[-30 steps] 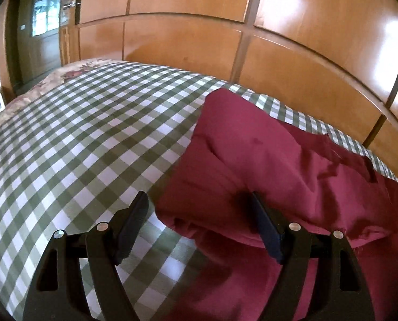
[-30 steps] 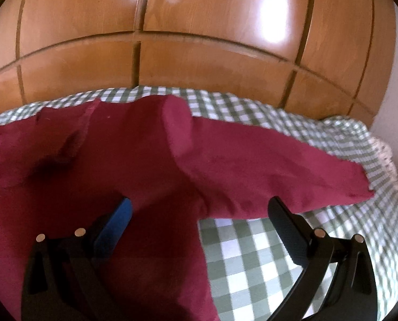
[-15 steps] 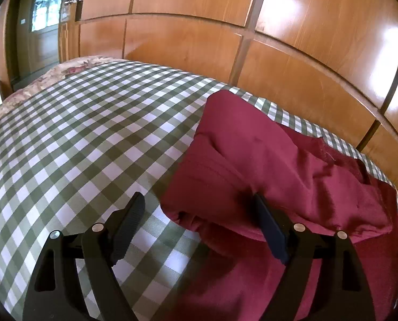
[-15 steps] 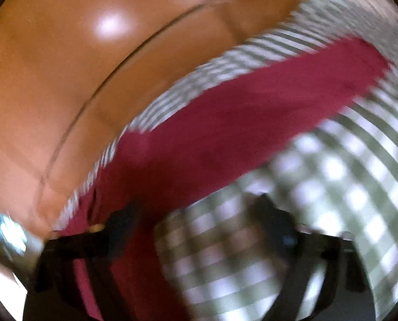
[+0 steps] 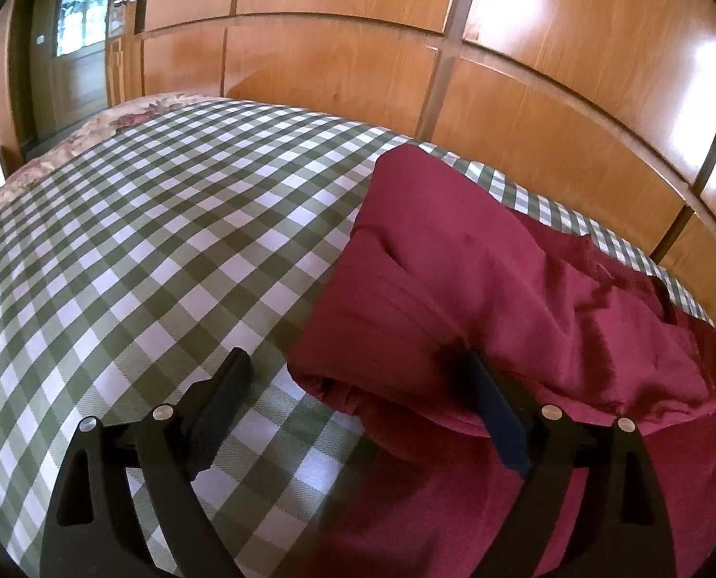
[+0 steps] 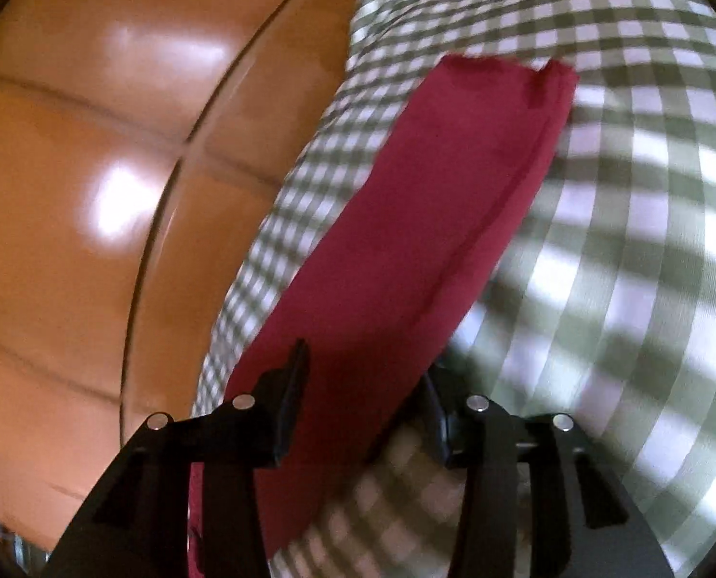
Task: Fold small clothes
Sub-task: 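Grasp the other sleeve cuff with the right gripper and fold it across the body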
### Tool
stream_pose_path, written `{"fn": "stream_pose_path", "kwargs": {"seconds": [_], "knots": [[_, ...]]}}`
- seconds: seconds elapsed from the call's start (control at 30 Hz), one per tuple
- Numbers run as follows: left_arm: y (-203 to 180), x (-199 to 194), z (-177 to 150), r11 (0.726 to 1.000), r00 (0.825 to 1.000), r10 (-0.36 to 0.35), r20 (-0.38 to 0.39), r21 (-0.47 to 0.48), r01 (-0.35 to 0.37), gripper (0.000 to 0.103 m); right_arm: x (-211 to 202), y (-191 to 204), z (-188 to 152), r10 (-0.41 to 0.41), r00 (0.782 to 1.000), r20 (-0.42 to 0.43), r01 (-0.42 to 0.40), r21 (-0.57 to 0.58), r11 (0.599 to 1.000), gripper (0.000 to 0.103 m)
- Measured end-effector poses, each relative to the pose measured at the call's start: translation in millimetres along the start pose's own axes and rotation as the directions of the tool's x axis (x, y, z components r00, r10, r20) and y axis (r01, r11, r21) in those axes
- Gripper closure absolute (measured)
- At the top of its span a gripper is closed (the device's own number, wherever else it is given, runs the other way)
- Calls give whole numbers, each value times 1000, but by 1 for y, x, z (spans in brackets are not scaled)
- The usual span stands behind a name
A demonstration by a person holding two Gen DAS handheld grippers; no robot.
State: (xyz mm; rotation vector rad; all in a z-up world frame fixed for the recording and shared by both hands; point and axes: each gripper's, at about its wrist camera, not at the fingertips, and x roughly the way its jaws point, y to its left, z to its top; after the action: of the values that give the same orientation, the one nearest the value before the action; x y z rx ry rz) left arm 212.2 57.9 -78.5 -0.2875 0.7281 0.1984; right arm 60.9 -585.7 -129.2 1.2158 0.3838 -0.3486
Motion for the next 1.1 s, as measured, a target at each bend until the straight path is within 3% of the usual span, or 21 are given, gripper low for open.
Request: {"fn": "stream_pose_path", "kwargs": {"seconds": [0.13,0.2,0.27,0.43,0.57,0.73,0.93,1.1], "knots": [[0,3,0,1000,1000,1,-5,0,-1,14,2,-11,19,-47,999,23,47,29,998,75],[0,2,0,1000,1000,0,-5,-1,0,14,0,-16,23,-75,997,26,74,37,997,91],[1,3,0,1000,1000,-2,-5,-1,2,13,2,-25,31,-82,996,23,81,62,995,98],[2,6,0,1000,1000,-6,-7,-5,6,13,-5,-22,44,-141,989,42,141,-2,990,97],[1,5,0,1000,1000,-6,-7,-5,6,13,-9,-30,59,-172,983,62,171,22,985,97],[0,6,0,1000,1000,-8,-6,-8,8,13,-11,-18,57,-196,978,75,198,-22,980,97],[0,6,0,1000,1000,-6,-6,-9,6,13,-20,44,40,-126,986,113,148,-218,965,97],[0,5,0,1000,1000,-6,-5,-10,6,13,-20,98,9,-38,996,80,64,-346,936,97]]}}
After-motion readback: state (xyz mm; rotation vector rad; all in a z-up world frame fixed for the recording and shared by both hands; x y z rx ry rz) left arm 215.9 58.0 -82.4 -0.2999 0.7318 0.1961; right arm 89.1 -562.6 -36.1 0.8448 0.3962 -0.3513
